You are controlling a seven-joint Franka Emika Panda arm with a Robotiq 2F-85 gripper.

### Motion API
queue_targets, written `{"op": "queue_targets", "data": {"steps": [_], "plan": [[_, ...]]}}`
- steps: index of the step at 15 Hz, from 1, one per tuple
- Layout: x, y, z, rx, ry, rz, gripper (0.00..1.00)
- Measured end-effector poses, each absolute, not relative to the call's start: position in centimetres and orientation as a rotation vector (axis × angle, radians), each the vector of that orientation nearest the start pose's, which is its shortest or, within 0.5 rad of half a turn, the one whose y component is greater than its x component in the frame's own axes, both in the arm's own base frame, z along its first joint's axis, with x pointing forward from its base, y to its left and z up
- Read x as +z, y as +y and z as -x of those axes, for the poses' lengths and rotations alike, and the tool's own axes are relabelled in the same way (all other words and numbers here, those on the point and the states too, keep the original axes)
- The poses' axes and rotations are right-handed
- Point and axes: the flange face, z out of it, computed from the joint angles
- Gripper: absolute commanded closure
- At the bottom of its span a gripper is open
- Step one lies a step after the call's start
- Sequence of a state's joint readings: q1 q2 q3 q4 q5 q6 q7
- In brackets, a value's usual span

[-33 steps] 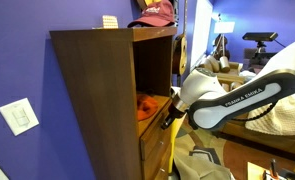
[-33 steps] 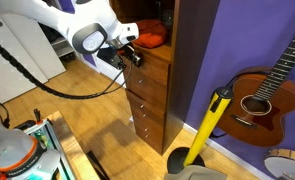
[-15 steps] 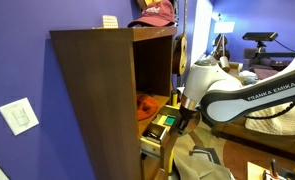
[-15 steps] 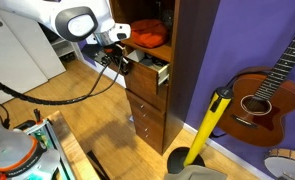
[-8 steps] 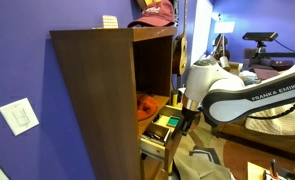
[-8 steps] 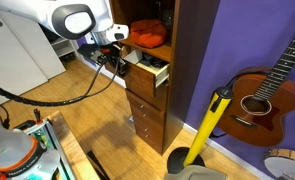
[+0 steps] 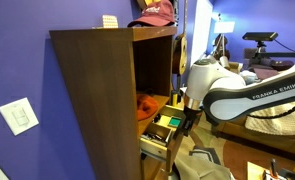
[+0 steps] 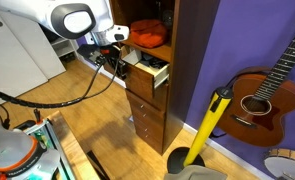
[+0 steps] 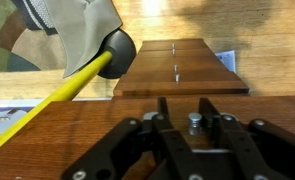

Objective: Open the top drawer of the cabinet and then open the second and third drawer at the same time

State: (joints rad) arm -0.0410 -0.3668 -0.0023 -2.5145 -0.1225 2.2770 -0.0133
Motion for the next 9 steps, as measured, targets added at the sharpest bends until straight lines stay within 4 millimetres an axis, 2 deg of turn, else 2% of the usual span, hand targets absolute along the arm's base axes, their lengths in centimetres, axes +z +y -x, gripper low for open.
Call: {"op": "queue_targets", "data": {"steps": [4, 9], "plan": [[42.2, -3.4, -42.7, -0.149, -0.029, 3.243, 0.01], [43.4, -4.9, -42.2, -0.081, 0.012, 3.256, 0.0]]}}
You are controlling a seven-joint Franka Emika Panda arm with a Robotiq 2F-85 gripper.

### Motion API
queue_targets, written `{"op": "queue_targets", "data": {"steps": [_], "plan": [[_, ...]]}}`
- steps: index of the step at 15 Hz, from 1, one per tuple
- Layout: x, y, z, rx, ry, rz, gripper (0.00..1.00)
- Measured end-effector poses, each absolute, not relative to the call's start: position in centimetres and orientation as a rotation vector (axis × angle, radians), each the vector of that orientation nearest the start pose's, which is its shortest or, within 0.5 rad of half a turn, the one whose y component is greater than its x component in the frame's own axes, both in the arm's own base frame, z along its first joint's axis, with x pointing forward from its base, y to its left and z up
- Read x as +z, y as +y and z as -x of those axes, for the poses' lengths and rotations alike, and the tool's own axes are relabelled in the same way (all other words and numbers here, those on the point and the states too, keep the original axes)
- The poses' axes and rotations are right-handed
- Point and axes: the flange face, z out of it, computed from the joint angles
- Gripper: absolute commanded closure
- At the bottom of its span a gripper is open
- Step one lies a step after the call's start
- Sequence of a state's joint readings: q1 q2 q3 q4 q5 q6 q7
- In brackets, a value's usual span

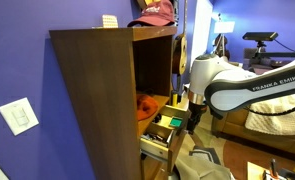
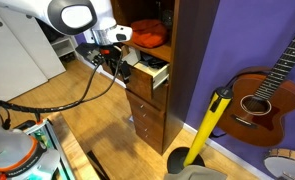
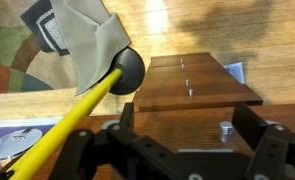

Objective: Open the top drawer of the cabinet and then open the second and third drawer at the same time

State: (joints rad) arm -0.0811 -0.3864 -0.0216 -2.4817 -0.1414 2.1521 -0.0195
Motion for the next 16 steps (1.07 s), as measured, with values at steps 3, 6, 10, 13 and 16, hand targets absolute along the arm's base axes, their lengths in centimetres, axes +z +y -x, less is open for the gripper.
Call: {"op": "queue_targets", "data": {"steps": [3, 6, 10, 13, 16], "plan": [[45.2, -6.0, -42.4, -0.108, 0.037, 3.269, 0.0], [47.6, -8.2, -42.7, -0.178, 0.093, 3.292, 0.0], [49.9, -13.3, -42.1, -0.256, 0.263, 3.287, 0.0], [49.6, -17.7, -41.5, -0.321, 0.418, 3.247, 0.0], [47.8, -21.5, -41.4, -0.387, 0.552, 3.196, 0.0]]}}
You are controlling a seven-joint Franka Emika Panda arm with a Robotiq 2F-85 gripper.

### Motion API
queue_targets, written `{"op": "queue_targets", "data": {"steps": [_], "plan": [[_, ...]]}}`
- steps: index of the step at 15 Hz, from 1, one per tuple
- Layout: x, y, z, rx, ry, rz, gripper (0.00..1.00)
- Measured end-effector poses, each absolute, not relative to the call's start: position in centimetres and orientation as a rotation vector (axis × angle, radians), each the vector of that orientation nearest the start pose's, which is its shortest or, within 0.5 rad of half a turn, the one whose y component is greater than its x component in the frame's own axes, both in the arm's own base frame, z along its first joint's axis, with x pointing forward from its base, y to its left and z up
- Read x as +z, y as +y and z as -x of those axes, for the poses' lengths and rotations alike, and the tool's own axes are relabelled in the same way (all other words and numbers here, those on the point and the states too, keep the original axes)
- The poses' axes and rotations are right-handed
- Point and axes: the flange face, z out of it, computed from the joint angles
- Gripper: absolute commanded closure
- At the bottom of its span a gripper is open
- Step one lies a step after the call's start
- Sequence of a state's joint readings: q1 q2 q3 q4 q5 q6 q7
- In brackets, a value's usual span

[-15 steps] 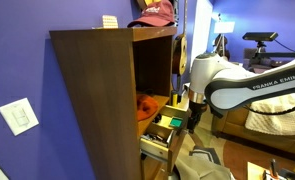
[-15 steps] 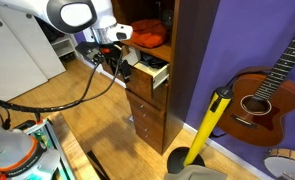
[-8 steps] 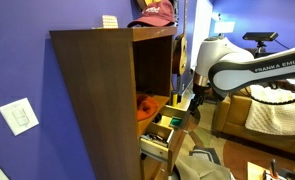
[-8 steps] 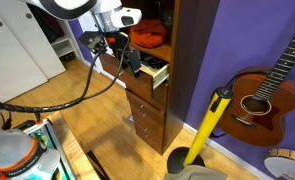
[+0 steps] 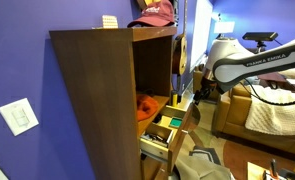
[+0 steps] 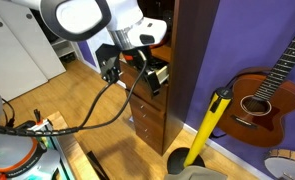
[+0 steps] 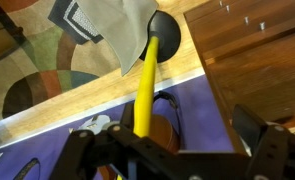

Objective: Open the top drawer of the cabinet and then open the second and third drawer at the same time

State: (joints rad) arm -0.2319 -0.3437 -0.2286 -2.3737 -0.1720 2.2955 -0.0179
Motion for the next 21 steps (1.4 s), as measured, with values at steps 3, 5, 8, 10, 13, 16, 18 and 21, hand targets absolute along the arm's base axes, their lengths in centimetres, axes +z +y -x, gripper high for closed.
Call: {"op": "queue_targets", "data": {"steps": [3, 5, 8, 10, 13, 16, 18, 21], "plan": [[45.0, -24.5, -41.0, -0.431, 0.701, 3.112, 0.0], [43.0, -26.0, -40.6, -0.44, 0.804, 3.043, 0.0], [39.9, -27.4, -39.9, -0.405, 0.894, 2.964, 0.0], [37.9, -28.0, -39.2, -0.361, 0.909, 2.922, 0.0], [34.9, -28.7, -38.0, -0.329, 0.936, 2.84, 0.0], [34.1, -28.8, -37.8, -0.323, 0.946, 2.829, 0.0], [34.1, -28.8, -37.9, -0.324, 0.945, 2.829, 0.0], [33.9, -28.1, -38.4, -0.324, 0.921, 2.792, 0.0]]}}
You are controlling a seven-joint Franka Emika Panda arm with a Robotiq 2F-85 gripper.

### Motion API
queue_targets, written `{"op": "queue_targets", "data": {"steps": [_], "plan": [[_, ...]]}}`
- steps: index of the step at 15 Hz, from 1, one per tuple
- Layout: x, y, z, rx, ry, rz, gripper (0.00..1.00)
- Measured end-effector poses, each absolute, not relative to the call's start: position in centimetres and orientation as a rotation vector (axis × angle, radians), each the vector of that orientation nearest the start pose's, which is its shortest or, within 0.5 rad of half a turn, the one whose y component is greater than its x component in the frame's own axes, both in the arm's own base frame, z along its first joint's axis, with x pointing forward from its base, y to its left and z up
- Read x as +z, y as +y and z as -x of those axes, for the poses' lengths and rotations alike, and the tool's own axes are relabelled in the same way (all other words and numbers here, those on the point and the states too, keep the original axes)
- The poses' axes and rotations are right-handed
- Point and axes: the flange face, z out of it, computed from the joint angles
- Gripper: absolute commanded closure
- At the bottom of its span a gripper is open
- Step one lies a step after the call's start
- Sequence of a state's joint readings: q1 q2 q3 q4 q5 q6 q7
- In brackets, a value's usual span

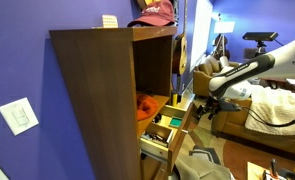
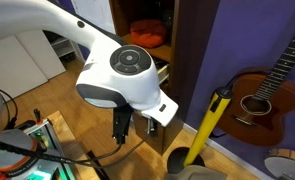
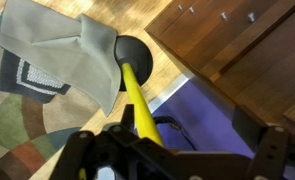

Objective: Open the top drawer of the cabinet and then open the second and third drawer at the same time

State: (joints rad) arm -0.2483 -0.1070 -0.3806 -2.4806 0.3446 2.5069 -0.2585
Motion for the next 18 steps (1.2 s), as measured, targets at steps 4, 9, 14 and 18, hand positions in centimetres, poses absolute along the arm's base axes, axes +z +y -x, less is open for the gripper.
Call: {"op": "queue_targets", "data": {"steps": [4, 9, 14, 18], "plan": [[33.2, -28.1, -39.5, -0.308, 0.855, 2.691, 0.0], [32.1, -29.4, -41.5, -0.269, 0.806, 2.64, 0.0], [30.3, -29.8, -43.6, -0.234, 0.759, 2.568, 0.0], [29.6, -30.5, -45.5, -0.26, 0.73, 2.518, 0.0]]}}
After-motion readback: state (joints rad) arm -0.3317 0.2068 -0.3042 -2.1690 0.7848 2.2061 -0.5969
